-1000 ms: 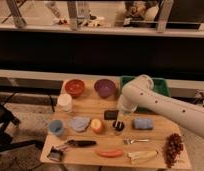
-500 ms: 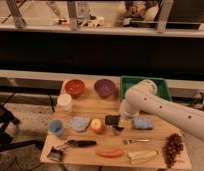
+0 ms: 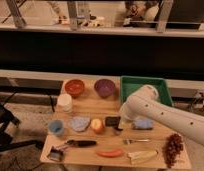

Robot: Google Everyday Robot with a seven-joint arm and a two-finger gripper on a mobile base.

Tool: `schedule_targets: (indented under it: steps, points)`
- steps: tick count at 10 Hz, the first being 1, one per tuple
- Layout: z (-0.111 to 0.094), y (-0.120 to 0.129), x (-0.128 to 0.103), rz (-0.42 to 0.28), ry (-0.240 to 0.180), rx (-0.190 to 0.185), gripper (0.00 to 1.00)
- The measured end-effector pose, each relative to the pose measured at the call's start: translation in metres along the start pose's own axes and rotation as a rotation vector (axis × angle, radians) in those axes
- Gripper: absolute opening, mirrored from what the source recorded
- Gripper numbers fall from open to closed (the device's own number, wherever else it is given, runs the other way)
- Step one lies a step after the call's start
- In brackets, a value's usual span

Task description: Place eraser in metal cup

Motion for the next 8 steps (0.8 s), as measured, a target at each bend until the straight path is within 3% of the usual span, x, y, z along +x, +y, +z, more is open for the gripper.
schedule_targets:
  steps: [3, 8]
  points:
    - [-0.0012, -0.0041, 0.0081, 0.011, 0.004, 0.015, 0.0]
    - [-0.0016, -0.0003, 0.0043, 0.027, 0.01, -0.011, 0.0]
